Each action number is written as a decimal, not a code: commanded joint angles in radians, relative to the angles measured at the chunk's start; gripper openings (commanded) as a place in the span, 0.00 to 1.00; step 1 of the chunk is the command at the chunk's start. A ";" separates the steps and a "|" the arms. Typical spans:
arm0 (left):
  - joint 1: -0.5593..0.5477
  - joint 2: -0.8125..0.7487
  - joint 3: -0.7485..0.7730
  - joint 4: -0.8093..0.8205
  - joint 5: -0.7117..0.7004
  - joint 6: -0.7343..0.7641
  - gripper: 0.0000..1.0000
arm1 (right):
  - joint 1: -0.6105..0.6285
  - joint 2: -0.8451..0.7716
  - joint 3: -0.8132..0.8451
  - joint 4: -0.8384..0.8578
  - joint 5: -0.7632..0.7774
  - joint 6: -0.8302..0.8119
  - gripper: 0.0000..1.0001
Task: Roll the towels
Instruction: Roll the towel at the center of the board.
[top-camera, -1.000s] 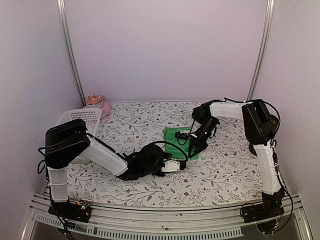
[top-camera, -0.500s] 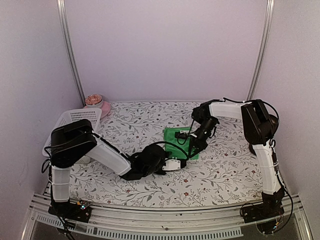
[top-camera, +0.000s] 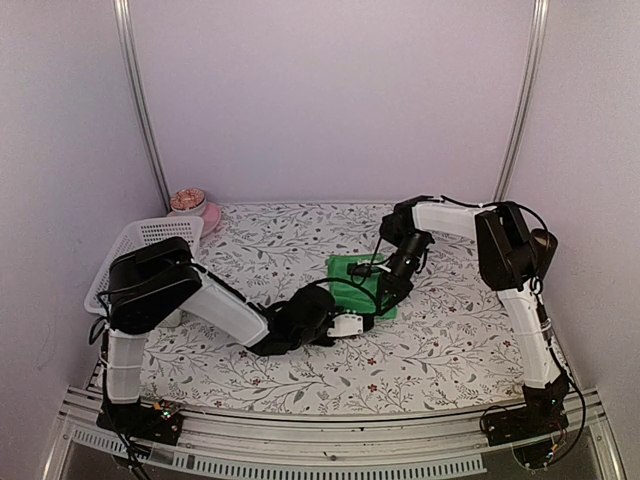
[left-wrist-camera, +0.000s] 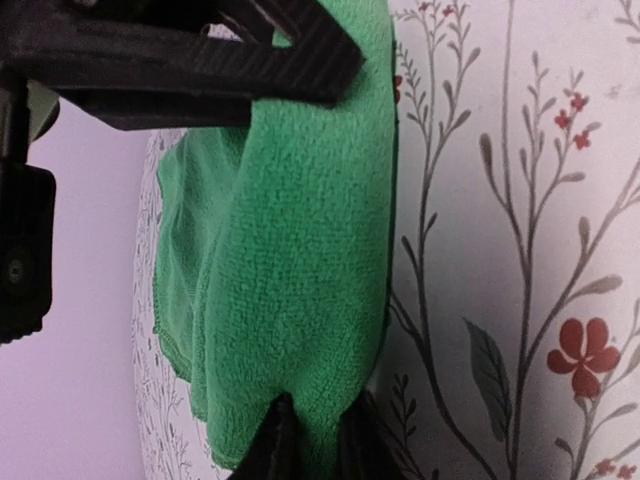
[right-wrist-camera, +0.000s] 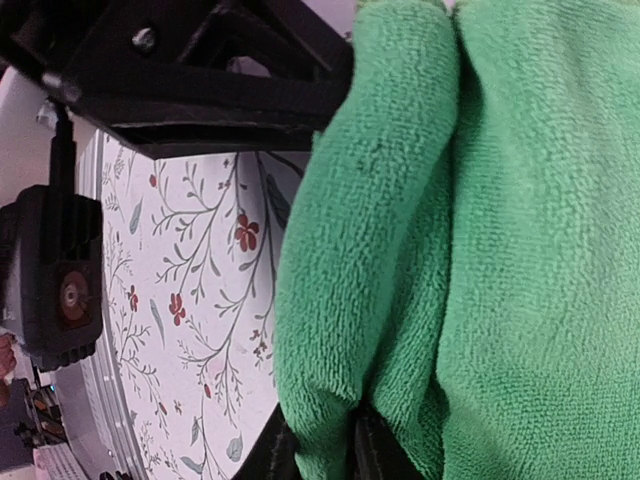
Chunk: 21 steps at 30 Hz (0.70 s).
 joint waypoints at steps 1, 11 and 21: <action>0.028 0.054 0.006 -0.184 0.015 -0.040 0.06 | -0.008 0.070 0.024 0.053 0.085 0.006 0.26; 0.039 0.045 0.058 -0.327 0.059 -0.154 0.00 | -0.055 -0.122 0.008 0.153 0.120 0.023 0.57; 0.100 -0.009 0.156 -0.538 0.267 -0.316 0.00 | -0.116 -0.613 -0.544 0.646 0.142 -0.126 0.78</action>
